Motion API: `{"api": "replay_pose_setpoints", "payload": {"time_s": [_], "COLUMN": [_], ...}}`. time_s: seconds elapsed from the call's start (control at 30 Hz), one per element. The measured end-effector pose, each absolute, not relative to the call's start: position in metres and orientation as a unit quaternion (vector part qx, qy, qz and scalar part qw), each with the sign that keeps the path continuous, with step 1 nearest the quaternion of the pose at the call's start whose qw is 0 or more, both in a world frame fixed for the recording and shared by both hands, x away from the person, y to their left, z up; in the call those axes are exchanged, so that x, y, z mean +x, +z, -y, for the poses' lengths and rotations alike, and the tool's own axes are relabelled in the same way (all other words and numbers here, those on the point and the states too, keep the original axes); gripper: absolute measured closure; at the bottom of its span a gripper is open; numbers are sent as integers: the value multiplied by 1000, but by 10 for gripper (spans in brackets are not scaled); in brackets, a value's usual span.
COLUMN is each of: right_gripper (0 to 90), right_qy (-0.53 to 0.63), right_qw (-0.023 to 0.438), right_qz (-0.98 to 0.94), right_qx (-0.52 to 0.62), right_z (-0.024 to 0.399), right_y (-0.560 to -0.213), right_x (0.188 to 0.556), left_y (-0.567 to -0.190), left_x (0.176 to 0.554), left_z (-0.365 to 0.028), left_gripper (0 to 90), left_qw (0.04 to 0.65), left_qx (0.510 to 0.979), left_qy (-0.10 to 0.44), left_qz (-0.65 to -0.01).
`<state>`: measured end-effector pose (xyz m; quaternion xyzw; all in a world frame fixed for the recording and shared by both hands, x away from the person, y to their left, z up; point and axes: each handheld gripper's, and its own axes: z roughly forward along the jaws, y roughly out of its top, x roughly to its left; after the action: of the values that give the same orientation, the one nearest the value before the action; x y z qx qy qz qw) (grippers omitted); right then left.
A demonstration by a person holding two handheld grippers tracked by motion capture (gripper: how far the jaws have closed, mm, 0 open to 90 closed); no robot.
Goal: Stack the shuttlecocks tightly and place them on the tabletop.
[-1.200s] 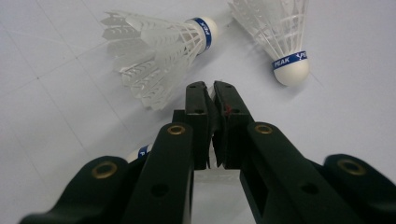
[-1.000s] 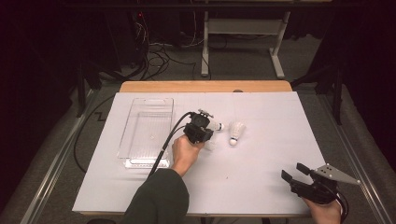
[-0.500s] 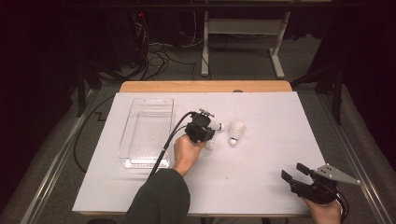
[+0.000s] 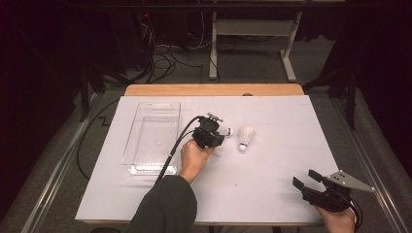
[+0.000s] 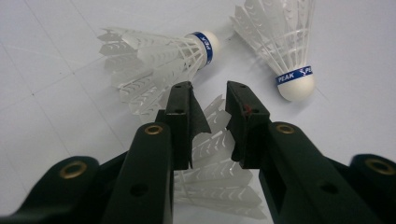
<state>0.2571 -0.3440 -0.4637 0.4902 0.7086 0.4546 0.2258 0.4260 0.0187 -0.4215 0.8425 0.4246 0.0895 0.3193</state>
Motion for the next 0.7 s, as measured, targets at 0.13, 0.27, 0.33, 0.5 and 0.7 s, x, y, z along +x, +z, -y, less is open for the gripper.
{"api": "replay_pose_setpoints", "payload": {"time_s": [0.13,0.27,0.33,0.5,0.7], "right_gripper": [295,295,295,295,295], "right_qy": [454,454,454,454,455], "right_qw": [226,225,225,225,225], "right_qz": [-709,-708,-709,-708,-708], "right_qx": [490,491,491,491,491], "right_z": [344,344,344,344,344], "right_y": [-464,-464,-464,-464,-464], "right_x": [257,257,257,257,257], "left_y": [-421,-421,-421,-420,-421], "left_x": [426,426,426,427,427], "left_z": [-19,-19,-19,-16,-10], "left_gripper": [691,686,682,649,636], "left_qw": [320,321,322,318,316], "left_qx": [843,842,842,846,849], "left_qy": [92,94,94,97,97], "left_qz": [-423,-423,-422,-418,-411]}}
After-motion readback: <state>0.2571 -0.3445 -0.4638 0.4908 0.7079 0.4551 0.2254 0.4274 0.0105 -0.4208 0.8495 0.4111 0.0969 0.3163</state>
